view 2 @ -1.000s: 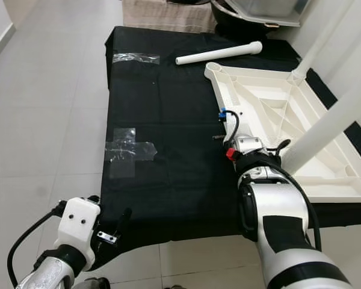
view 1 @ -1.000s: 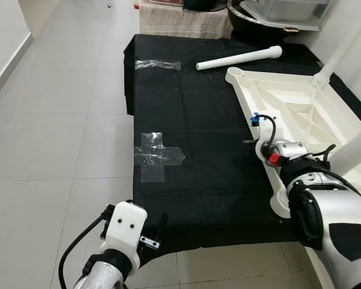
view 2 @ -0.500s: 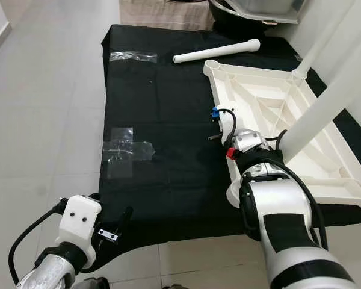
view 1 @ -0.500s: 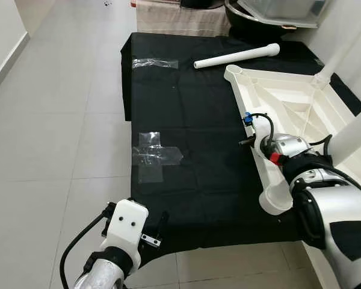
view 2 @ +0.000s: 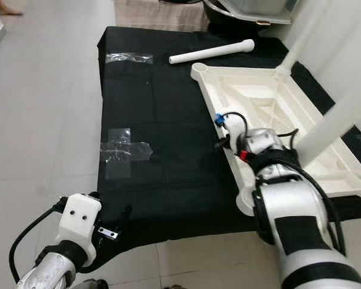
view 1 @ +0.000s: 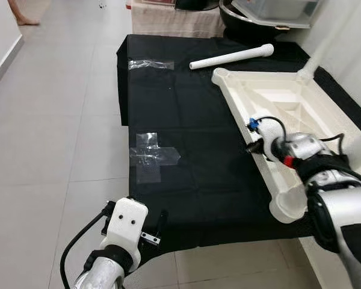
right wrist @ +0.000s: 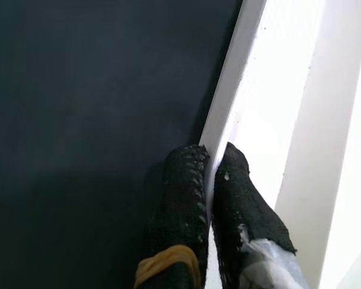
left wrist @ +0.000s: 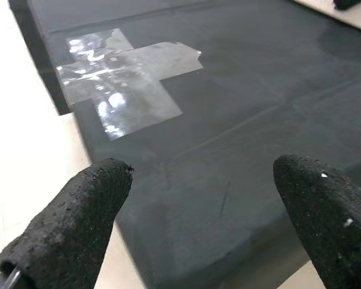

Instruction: Building children table

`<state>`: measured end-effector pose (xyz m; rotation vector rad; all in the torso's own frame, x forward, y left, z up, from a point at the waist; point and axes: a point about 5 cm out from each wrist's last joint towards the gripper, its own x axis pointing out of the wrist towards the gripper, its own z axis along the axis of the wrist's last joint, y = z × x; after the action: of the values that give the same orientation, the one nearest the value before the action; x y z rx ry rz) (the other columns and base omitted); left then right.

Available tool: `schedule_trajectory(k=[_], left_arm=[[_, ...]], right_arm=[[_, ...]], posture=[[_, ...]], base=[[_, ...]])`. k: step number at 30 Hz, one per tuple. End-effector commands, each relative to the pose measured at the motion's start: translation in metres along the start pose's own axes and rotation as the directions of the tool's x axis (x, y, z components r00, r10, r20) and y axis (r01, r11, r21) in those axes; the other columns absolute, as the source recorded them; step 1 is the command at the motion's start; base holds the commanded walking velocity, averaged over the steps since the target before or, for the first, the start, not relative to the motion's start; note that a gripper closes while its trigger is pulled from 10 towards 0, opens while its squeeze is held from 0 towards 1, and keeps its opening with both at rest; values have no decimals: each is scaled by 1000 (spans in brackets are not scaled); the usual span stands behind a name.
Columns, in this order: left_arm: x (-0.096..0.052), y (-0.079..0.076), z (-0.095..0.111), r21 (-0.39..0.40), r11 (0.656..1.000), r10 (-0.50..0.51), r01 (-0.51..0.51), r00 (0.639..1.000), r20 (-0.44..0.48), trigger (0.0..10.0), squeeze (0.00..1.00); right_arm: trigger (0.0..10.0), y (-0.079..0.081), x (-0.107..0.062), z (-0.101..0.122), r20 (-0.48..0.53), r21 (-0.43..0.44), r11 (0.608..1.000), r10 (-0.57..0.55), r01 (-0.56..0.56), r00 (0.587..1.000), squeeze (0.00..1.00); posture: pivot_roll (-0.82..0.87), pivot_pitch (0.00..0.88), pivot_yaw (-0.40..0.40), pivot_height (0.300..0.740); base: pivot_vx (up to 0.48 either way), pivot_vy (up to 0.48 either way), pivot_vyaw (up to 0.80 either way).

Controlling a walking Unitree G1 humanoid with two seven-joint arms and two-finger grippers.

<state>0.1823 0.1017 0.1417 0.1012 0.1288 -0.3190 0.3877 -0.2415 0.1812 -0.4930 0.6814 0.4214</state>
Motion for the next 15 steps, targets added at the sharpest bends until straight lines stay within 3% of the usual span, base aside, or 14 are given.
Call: schedule_trajectory(k=[1, 6, 10, 12, 14, 15], left_arm=[[0, -1, -6, -10, 1000, -3, 3, 1000, -27, 10000, 0], [0, -2, -6, -10, 1000, -5, 4, 1000, -26, 10000, 0], [1, -2, -6, -12, 1000, -4, 4, 1000, -21, 10000, 0], [2, -2, -5, -10, 1000, 1, -1, 1000, -19, 10000, 0], [2, -2, -5, -10, 1000, 1, -1, 1000, -19, 10000, 0], [3, -2, -5, -10, 1000, 3, -3, 1000, -18, 10000, 0]], right_arm=[[0, 21, 13, -19, -122, -114, 981, 140, -154, 983, 0], [0, 19, 8, -25, -150, -170, 956, 217, -241, 965, 0], [0, 18, 3, -30, -198, -227, 918, 285, -326, 938, 0], [0, 17, 0, -34, -231, -290, 881, 315, -375, 920, 0], [0, 17, 0, -34, -231, -290, 881, 315, -375, 920, 0], [0, 18, -3, -35, -233, -321, 855, 347, -408, 909, 0]], posture=[[96, 161, -155, 740], [94, 150, -156, 740], [87, 159, -155, 740], [83, 161, -154, 740], [83, 161, -154, 740], [82, 165, -157, 740]], base=[[0, 0, 0], [0, 0, 0], [0, 0, 0], [0, 0, 0], [0, 0, 0], [0, 0, 0]])
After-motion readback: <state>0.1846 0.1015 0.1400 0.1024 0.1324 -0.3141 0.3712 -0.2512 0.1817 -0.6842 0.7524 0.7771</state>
